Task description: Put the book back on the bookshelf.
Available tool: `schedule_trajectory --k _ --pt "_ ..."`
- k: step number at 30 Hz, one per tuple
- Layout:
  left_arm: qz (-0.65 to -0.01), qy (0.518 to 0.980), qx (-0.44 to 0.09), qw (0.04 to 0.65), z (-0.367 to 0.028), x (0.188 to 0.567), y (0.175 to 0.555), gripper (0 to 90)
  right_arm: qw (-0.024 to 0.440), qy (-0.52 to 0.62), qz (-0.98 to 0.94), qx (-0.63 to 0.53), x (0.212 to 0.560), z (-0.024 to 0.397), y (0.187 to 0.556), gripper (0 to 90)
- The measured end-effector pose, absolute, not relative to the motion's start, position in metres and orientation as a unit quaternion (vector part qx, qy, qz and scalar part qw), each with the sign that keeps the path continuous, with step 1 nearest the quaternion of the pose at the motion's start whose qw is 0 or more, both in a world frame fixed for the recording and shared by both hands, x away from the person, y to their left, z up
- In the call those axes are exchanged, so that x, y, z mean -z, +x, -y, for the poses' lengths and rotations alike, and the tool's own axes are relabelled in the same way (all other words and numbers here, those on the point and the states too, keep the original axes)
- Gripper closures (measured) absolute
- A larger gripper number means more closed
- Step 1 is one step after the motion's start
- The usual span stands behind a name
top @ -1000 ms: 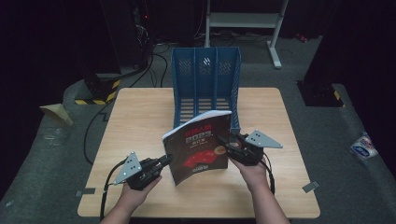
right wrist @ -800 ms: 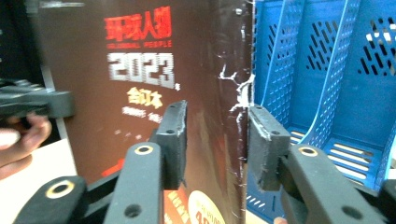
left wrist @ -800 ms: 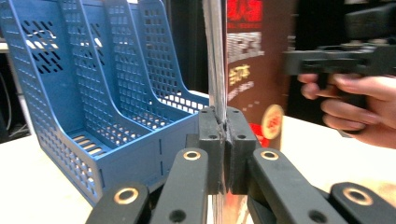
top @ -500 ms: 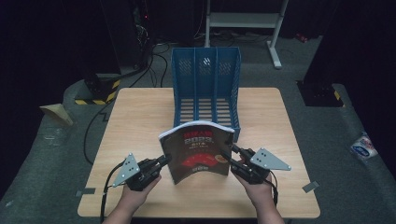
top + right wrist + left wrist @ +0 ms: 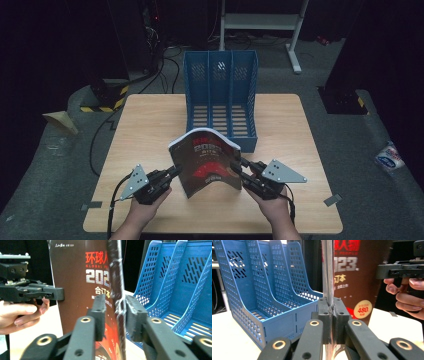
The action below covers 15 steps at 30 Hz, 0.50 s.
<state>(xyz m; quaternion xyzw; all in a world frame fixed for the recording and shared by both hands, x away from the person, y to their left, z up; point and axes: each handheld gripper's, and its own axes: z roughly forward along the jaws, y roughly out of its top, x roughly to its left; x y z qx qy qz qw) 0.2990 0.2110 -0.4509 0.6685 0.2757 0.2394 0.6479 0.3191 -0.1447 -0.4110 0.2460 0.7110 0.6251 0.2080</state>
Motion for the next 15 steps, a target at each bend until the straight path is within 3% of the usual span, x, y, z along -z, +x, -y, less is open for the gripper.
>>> schedule_trajectory --k 7,15 --pt "-0.277 0.671 -0.250 0.640 -0.209 0.448 0.302 86.4 0.239 0.253 -0.713 -0.608 0.415 0.140 0.313 82.4" --pt "-0.292 0.667 -0.257 0.636 -0.210 0.449 0.310 84.0 0.233 0.268 -0.715 -0.602 0.411 0.140 0.314 85.1"
